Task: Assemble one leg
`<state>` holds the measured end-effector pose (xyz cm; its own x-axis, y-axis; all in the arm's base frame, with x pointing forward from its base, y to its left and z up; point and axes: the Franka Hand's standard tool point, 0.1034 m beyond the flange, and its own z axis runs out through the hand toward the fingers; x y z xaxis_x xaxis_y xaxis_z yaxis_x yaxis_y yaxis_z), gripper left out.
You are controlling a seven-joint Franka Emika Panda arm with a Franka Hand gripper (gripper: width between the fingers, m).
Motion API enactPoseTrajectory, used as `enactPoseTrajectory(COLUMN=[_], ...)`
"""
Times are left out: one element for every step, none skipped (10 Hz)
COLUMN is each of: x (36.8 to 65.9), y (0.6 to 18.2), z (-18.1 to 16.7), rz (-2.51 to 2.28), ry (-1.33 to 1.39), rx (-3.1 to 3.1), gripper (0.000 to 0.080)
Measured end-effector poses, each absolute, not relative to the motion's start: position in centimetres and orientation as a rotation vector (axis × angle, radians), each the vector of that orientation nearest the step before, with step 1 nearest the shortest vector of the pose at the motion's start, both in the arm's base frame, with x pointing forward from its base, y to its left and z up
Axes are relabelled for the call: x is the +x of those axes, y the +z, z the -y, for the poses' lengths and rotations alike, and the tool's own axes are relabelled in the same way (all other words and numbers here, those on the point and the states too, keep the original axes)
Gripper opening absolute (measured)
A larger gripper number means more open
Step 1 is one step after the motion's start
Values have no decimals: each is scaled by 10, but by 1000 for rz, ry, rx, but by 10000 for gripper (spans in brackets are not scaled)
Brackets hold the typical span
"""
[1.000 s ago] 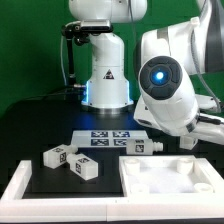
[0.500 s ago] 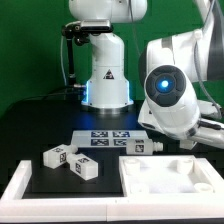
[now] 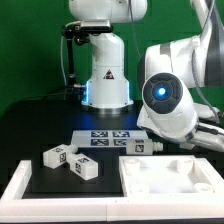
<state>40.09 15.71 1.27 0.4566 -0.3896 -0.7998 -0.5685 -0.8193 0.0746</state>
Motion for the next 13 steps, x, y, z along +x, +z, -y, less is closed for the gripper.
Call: enactPoseTrajectory(x=[400, 392, 383, 383, 383, 383, 383, 383, 384, 387, 407, 432, 456], y=[12, 9, 8, 8, 7, 7, 7, 8, 8, 9, 29, 48, 66], z=[-158, -164, -169, -169, -168, -168, -168, -168, -168, -165, -151, -136, -119], rz=[-836, -841, -827, -827, -828, -829, -829, -828, -828, -831, -815, -797, -800], ry=[1294, 1305, 1329, 1329, 1329, 1329, 1329, 1328, 1327, 1319, 1298, 1249, 1206], rx=[-2502, -2504, -2502, -2501, -2500, -2500, -2500, -2500, -2499, -2499, -2485, -2473, -2457], gripper=[649, 649, 649, 649, 649, 517, 379, 287, 287, 287, 287, 287, 287])
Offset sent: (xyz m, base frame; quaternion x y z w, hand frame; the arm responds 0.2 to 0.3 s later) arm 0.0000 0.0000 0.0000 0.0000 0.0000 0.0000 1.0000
